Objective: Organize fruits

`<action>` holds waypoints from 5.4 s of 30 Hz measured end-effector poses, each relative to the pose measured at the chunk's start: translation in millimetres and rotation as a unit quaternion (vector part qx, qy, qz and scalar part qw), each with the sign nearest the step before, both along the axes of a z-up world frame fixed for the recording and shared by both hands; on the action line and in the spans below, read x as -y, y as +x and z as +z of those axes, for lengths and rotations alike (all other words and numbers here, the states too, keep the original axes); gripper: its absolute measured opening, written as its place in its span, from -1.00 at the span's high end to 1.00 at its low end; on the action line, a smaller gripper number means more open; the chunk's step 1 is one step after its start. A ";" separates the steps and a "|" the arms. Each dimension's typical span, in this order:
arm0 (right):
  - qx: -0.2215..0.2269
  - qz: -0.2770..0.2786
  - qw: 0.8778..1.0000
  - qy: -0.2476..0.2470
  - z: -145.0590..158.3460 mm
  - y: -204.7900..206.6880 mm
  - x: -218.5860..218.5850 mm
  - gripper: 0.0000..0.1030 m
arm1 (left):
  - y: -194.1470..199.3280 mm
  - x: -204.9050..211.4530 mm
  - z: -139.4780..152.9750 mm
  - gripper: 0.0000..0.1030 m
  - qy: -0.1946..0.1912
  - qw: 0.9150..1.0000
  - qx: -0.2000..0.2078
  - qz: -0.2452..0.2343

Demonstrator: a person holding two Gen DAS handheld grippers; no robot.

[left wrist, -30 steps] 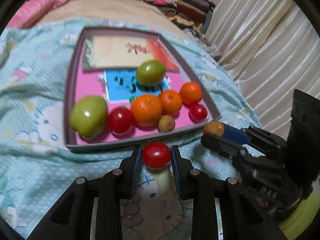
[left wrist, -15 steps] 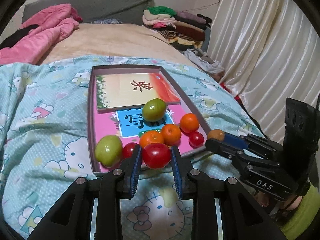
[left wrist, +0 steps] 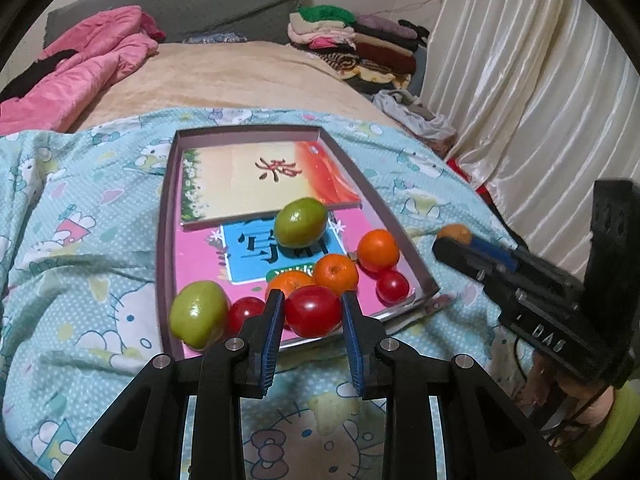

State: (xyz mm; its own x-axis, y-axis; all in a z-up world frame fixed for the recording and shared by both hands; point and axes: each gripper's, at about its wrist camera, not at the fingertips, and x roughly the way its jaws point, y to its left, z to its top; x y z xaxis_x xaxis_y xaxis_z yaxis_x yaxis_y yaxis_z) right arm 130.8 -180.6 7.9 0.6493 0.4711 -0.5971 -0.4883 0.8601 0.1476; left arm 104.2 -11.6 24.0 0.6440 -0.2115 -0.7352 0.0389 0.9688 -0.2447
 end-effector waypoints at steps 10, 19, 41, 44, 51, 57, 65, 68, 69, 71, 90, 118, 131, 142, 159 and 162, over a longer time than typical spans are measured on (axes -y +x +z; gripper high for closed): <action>0.006 -0.013 1.000 -0.012 -2.6 9.2 1.4 0.46 | 8.7 7.2 -21.5 0.43 0.020 1.000 -0.022 -0.001; 0.002 -0.010 0.999 -0.047 -12.8 13.5 -8.8 0.46 | 11.8 6.3 -25.4 0.43 0.028 0.999 -0.024 0.002; -0.020 -0.004 0.995 -0.097 -32.2 18.9 -19.5 0.46 | 13.8 7.6 -28.7 0.43 0.038 0.999 -0.023 -0.001; -0.019 -0.004 0.994 -0.109 -34.9 19.5 -21.9 0.46 | 14.1 7.7 -28.9 0.43 0.038 0.999 -0.022 -0.002; -0.018 -0.004 0.993 -0.114 -36.6 18.9 -23.6 0.46 | 15.2 7.0 -28.8 0.43 0.036 0.999 -0.020 -0.001; -0.018 -0.005 0.993 -0.114 -37.5 19.5 -23.7 0.46 | 17.1 6.0 -29.2 0.43 0.034 0.999 -0.016 -0.002; -0.018 -0.007 0.994 -0.112 -38.7 21.1 -24.5 0.46 | 18.1 5.4 -30.2 0.43 0.035 0.999 -0.013 -0.003; -0.018 -0.008 0.994 -0.109 -39.0 22.1 -24.6 0.46 | 18.1 5.8 -30.2 0.43 0.035 0.999 -0.013 -0.003; -0.018 -0.009 0.994 -0.108 -39.1 22.4 -24.5 0.46 | 18.0 5.8 -30.2 0.43 0.036 0.999 -0.013 -0.003; -0.018 -0.010 0.994 -0.107 -39.1 22.5 -24.6 0.46 | 18.2 6.0 -30.3 0.43 0.035 0.999 -0.013 -0.004; -0.011 -0.018 0.996 -0.088 -31.5 19.8 -18.7 -0.07 | 18.4 6.8 -30.9 0.43 0.037 0.999 -0.014 -0.004; 0.054 -0.072 0.996 -0.014 13.5 -16.7 2.8 -0.97 | -18.1 -10.5 4.1 -0.46 -0.018 0.999 0.017 0.028; 0.069 -0.061 0.996 0.008 45.1 -75.1 -15.6 -0.97 | -68.6 -24.9 9.2 -0.49 0.038 0.995 -0.014 0.094; 0.016 -0.035 0.999 -0.033 15.2 -101.8 -31.9 -0.97 | -100.8 -31.2 -7.4 -0.49 0.050 0.990 -0.037 0.130; 0.006 -0.054 0.997 -0.056 -2.8 -103.3 -26.5 -0.97 | -95.7 -28.7 -16.6 -0.49 0.039 0.992 -0.033 0.117; 0.014 -0.058 0.997 -0.053 -0.9 -103.8 -25.2 -0.97 | -95.8 -28.0 -15.6 -0.49 0.039 0.992 -0.030 0.115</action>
